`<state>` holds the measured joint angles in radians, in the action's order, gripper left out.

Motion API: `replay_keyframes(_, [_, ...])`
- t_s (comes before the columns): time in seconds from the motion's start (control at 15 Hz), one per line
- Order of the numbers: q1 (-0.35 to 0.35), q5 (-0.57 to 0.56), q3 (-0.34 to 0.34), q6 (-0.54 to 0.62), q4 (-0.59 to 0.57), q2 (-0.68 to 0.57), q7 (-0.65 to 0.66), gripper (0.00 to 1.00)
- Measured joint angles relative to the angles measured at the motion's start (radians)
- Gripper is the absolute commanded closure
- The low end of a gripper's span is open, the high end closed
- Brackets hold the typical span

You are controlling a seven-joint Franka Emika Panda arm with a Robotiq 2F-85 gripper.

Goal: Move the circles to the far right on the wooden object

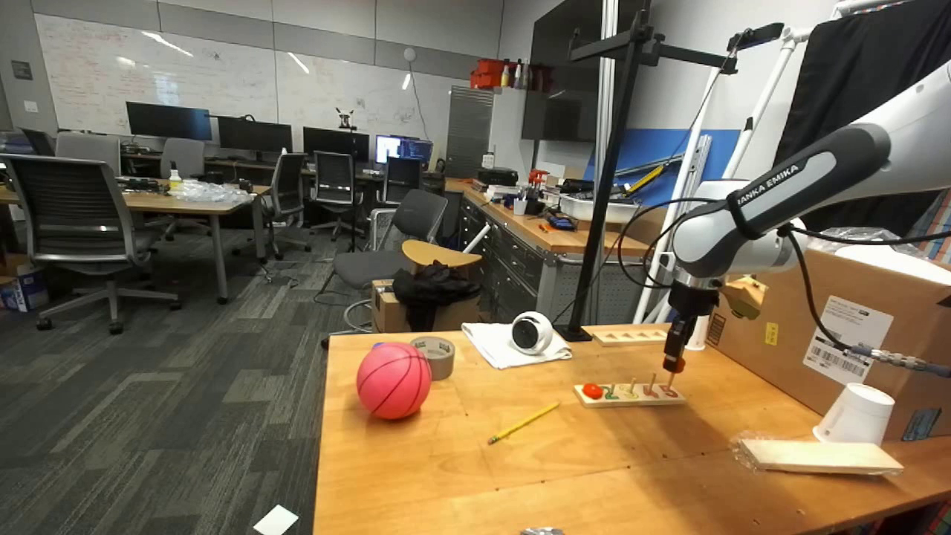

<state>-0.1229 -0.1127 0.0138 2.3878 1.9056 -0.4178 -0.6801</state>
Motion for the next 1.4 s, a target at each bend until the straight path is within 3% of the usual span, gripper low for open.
replay_keyframes(1.4, [-0.002, -0.027, -0.013, 0.0, 0.0, -0.001, 0.0, 0.79])
